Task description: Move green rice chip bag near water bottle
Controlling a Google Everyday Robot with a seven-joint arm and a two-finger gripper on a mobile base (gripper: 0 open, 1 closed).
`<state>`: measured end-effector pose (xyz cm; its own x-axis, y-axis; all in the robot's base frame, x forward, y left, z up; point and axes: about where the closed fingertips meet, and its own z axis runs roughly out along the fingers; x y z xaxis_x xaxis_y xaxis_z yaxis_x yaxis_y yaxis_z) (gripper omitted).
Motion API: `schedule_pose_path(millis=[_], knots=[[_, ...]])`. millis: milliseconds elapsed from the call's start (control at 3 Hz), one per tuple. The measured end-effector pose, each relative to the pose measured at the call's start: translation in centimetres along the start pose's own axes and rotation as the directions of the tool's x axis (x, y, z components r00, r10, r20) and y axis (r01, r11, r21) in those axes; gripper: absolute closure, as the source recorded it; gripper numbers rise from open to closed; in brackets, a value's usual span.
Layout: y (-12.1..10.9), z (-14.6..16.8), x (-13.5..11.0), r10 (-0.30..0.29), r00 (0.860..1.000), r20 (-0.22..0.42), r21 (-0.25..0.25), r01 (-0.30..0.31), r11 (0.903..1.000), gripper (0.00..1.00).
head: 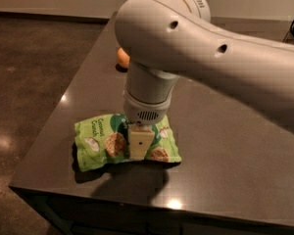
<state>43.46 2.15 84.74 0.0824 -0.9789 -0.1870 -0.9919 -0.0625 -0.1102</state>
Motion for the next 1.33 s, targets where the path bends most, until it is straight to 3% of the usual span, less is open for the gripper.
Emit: schedule_pose_path(millis=[333,667,1000,1333], knots=[[-1.3,-0.7,0.4,0.029,1.000,0.010,0.024,-0.030,0.9993,0.62],[-3.9,-3.0,3.2,0.097,0.995,0.005,0.083,-0.097,0.9918,0.86],[-7.4,-5.9,7.1,0.179,0.984,-0.002,0.169,-0.176,0.9697,1.00],[-10.7,-8.0,11.3,0.260,0.965,-0.022,0.253,-0.246,0.9357,1.00]])
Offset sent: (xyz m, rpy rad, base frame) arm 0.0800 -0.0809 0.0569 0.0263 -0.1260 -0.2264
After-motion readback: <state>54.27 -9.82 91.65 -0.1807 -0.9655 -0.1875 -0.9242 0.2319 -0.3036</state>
